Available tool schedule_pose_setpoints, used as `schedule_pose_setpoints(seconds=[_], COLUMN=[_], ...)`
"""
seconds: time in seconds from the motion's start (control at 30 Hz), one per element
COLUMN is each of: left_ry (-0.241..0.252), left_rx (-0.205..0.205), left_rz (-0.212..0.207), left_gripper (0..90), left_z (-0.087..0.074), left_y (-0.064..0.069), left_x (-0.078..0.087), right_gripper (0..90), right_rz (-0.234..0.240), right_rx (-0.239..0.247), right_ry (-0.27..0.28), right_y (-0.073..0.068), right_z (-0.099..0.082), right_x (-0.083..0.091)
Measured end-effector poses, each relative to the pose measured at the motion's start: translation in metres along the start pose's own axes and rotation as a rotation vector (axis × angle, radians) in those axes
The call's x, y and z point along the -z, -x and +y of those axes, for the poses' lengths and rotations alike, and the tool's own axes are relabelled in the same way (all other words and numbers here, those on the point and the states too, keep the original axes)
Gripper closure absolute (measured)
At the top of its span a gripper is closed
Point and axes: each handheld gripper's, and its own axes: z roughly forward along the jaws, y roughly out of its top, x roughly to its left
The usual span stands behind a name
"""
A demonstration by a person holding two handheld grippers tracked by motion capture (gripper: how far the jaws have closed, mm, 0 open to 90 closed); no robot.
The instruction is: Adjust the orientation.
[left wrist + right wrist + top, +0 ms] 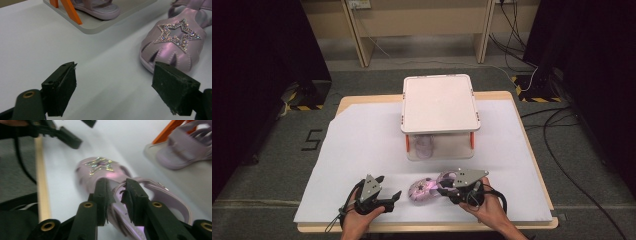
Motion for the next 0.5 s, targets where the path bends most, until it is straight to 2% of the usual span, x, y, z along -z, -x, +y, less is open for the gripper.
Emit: schedule_pose_setpoints(seconds=[0.07,0.17,0.27,0.37,0.5], left_ry=[0.0,0.001,0.004,0.002,0.007], left_rx=[-0.002,0.003,0.003,0.004,0.004], left_rz=[0.004,0.003,0.005,0.004,0.006], left_gripper=[19.0,19.0,19.0,19.0,19.0], left_z=[0.0,0.0,0.0,0.0,0.0], left_y=[0.0,0.0,-0.001,-0.001,-0.001], left_x=[0.0,0.0,0.0,0.0,0.0], right_gripper=[69.5,66.1,64.9,62.6,59.2], right_rz=[0.034,0.045,0.088,0.102,0.112], right_rx=[-0.022,-0.036,-0.057,-0.062,-0.058], right_ry=[0.015,0.016,0.025,0.028,0.038], right_y=[-0.005,-0.012,-0.019,-0.023,-0.022], right_z=[-0.002,0.001,0.003,0.004,0.006], right_x=[0.001,0.0,-0.002,-0.005,-0.003])
